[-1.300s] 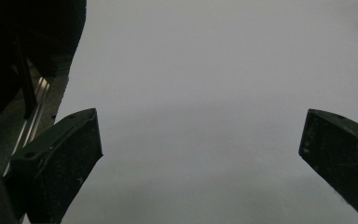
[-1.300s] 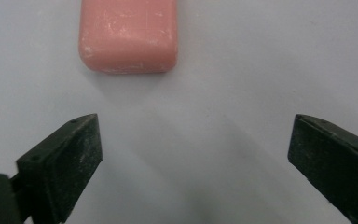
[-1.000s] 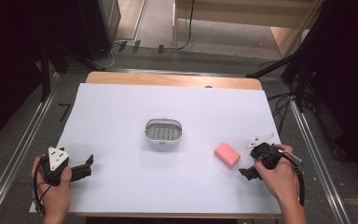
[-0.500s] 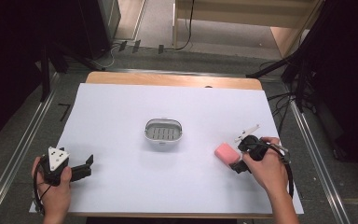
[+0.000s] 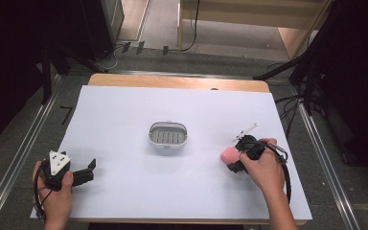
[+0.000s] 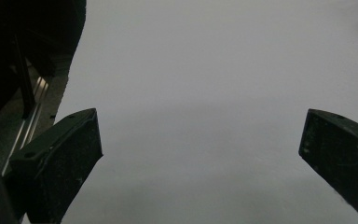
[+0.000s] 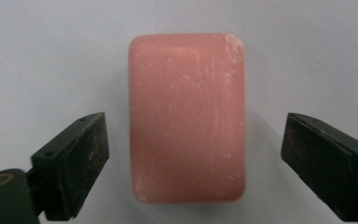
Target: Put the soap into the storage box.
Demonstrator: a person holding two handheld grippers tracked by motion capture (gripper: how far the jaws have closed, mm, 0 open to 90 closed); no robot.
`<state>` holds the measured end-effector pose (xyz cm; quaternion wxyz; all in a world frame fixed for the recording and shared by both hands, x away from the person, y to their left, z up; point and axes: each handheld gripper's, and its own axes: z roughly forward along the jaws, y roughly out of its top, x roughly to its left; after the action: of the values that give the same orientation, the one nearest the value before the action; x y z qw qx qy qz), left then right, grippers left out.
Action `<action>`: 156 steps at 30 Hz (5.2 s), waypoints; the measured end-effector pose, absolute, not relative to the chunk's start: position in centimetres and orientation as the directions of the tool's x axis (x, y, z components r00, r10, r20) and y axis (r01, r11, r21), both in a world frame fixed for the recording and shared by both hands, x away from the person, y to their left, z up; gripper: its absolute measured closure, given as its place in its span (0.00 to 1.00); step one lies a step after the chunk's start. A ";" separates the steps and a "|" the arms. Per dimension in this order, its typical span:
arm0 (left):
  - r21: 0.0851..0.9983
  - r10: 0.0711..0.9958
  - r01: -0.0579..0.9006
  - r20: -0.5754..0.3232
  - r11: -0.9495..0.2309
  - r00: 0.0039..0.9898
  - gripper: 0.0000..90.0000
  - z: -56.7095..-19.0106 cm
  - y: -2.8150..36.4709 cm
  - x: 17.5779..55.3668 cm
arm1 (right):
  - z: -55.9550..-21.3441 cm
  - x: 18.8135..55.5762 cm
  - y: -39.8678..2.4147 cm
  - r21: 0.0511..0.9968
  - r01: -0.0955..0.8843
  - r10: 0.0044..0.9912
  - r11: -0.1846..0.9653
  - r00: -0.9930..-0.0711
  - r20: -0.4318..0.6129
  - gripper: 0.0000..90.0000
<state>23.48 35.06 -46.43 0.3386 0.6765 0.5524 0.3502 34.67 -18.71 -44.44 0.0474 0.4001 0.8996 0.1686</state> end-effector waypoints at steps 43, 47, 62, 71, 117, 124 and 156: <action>0.849 0.986 0.507 0.088 -0.149 0.143 0.00 -46.4 35.1 23.5 | -42.7 36.3 -15.8 0.351 0.656 0.682 0.668 -0.728 0.062 0.43; 0.846 0.986 0.512 0.087 -0.149 0.143 0.00 -46.4 35.2 23.5 | -42.0 36.7 -15.0 0.354 0.638 0.664 0.684 -0.746 0.060 0.43; 0.847 0.986 0.511 0.087 -0.149 0.143 0.00 -46.4 35.2 23.5 | -40.1 37.8 -12.6 0.368 0.555 0.581 0.745 -0.812 0.048 0.43; 0.847 0.986 0.510 0.087 -0.149 0.144 0.00 -46.4 35.2 23.5 | -39.2 38.4 -10.5 0.382 0.476 0.507 0.792 -0.862 0.023 0.43; 0.850 0.986 0.507 0.076 -0.141 0.147 0.00 -46.4 35.3 23.5 | -37.6 40.6 -3.4 0.395 0.285 0.312 0.873 -0.950 -0.003 0.43; 0.850 0.986 0.507 0.074 -0.140 0.148 0.00 -46.4 35.3 23.5 | -37.4 40.8 -2.4 0.392 0.264 0.290 0.881 -0.957 -0.009 0.43; 0.852 0.987 0.507 0.066 -0.133 0.148 0.00 -46.4 35.4 23.4 | -38.2 42.1 1.9 0.379 0.128 0.149 0.917 -0.988 -0.027 0.43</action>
<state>23.44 35.43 -46.37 0.3519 0.6711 0.5564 0.3411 42.06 1.87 -38.21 0.0278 0.0708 0.9785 0.1915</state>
